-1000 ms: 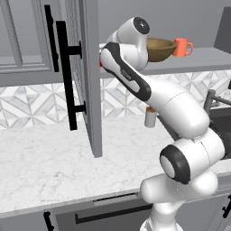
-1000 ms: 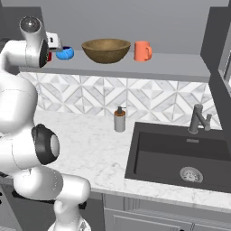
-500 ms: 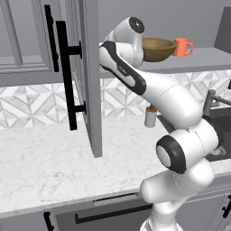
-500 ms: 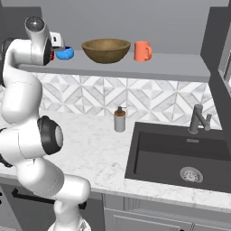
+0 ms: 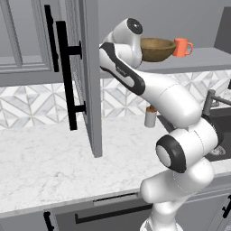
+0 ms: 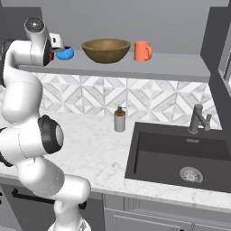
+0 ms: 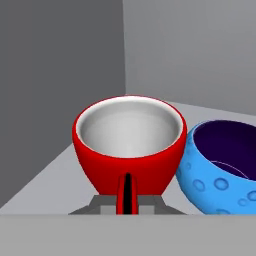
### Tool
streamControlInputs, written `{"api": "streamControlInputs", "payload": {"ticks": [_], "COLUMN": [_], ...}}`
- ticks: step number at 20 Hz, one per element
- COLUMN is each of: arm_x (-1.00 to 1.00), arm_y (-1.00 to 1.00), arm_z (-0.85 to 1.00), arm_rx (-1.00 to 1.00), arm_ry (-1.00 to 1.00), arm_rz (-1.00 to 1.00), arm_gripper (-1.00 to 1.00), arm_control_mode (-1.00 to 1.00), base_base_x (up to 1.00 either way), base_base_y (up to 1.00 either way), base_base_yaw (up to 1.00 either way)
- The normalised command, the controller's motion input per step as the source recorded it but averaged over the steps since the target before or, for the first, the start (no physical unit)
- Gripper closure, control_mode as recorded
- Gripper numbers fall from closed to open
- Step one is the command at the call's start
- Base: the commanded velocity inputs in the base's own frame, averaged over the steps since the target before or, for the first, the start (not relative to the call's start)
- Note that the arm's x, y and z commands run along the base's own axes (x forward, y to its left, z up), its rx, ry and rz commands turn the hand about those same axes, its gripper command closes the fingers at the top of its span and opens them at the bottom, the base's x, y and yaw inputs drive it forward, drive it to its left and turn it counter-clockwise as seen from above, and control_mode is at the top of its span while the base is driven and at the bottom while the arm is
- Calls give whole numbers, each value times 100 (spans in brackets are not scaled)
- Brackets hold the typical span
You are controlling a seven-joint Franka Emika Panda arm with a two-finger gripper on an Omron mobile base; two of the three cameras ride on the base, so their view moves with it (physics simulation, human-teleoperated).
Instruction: Gather all objects into one cabinet and sort the glasses and bowls to opposite sides.
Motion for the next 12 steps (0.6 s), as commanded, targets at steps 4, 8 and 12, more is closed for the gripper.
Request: {"api": "streamControlInputs", "payload": {"ticks": [4,8,12], "arm_x": [15,19,15], "arm_y": [1,2,6], "arm_z": [-11,0,0], "arm_rx": [0,0,0], "arm_ry": [0,0,0], "arm_rz": [0,0,0], "arm_gripper": [100,100,100], "arm_control_mode": [-100,-100,-100], "base_base_x": [0,0,0], "base_base_y": [0,0,0], "base_base_yaw": [0,0,0]}}
